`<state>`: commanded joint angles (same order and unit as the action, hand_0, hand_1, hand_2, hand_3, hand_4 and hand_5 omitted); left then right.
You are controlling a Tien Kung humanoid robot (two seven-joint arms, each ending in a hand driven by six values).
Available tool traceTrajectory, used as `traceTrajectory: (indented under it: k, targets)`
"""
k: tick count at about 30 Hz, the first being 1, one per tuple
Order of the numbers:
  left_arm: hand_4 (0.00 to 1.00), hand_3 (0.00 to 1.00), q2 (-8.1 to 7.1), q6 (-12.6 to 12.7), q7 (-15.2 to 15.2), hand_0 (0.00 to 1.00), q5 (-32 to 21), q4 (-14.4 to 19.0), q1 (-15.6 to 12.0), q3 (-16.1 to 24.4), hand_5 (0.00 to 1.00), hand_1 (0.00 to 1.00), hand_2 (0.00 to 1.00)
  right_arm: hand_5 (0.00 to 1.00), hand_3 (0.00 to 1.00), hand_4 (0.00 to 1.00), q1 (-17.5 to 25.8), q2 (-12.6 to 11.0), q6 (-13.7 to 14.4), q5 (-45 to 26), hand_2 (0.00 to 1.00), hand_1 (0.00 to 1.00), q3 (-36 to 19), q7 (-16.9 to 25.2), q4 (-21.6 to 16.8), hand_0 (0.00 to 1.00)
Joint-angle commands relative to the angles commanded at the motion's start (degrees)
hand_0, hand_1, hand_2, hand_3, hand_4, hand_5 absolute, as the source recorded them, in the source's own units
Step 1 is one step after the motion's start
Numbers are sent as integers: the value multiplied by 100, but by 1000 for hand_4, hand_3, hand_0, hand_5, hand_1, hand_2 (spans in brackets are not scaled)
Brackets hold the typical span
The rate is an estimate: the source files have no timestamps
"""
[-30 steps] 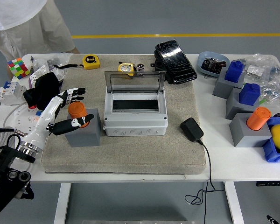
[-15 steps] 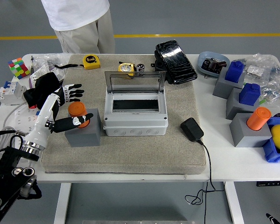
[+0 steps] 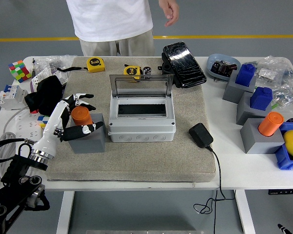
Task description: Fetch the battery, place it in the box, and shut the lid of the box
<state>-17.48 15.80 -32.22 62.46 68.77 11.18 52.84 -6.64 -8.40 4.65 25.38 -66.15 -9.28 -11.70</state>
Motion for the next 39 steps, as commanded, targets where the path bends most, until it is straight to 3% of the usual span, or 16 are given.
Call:
traceTrajectory:
  k: [2, 3, 8, 9, 14, 15, 20, 21, 26, 27, 32, 33, 39]
  targets:
    - [998, 641, 24, -1, -6, 496, -100, -67, 79, -85, 2, 473, 446, 459, 553, 955, 8, 3, -9, -10, 674, 667, 17, -3, 1, 662]
    - [998, 611, 39, 0, -4, 440, -142, -94, 105, -112, 2, 442, 426, 457, 553, 955, 11, 3, -10, -13, 674, 667, 22, -5, 1, 662]
    - [998, 611, 90, 36, 14, 440, -226, -175, 191, -232, 2, 442, 426, 457, 553, 955, 23, -3, 0, -19, 674, 667, 24, -15, 0, 662]
    - [998, 577, 97, 47, 16, 371, -227, -191, 203, -248, 2, 429, 419, 455, 553, 954, 24, -4, 4, -19, 674, 667, 24, -17, 0, 662]
    - [998, 577, 127, 89, -13, 371, -306, -290, 281, -336, 2, 429, 419, 455, 553, 954, 12, -5, 22, -17, 674, 667, 29, -16, -7, 662]
    - [998, 529, 133, 99, -22, 146, -328, -306, 292, -344, 2, 287, 391, 453, 554, 954, 12, -3, 24, -18, 675, 667, 27, -16, -8, 660]
    - [998, 529, 176, 151, -83, 146, -422, -361, 349, -358, 2, 287, 391, 453, 554, 954, 14, 0, 20, -32, 675, 667, 40, -21, -6, 660]
    - [998, 458, 184, 156, -93, 101, -434, -367, 360, -360, 2, 155, 302, 451, 554, 954, 16, 0, 20, -33, 675, 667, 42, -22, -5, 661]
    - [998, 458, 226, 159, -128, 101, -485, -421, 413, -380, 2, 155, 302, 451, 554, 954, 18, 4, 22, -38, 675, 667, 52, -18, -6, 661]
    - [946, 298, 234, 145, -133, 91, -507, -434, 420, -386, 2, 96, 228, 452, 554, 955, 18, 5, 23, -38, 675, 666, 51, -16, -7, 661]
    - [946, 298, 268, 76, -240, 91, -775, -497, 447, -437, 2, 96, 228, 452, 554, 955, 11, 14, 22, -45, 675, 666, 65, -4, -9, 661]
    - [832, 222, 273, 71, -263, 81, -798, -501, 457, -445, 2, 62, 176, 452, 554, 954, 9, 14, 21, -43, 675, 666, 65, -1, -11, 661]
    - [816, 211, 288, 87, -378, 76, -886, -464, 524, -474, 2, 54, 165, 451, 554, 954, 12, 15, 20, -44, 674, 666, 55, 3, -8, 660]
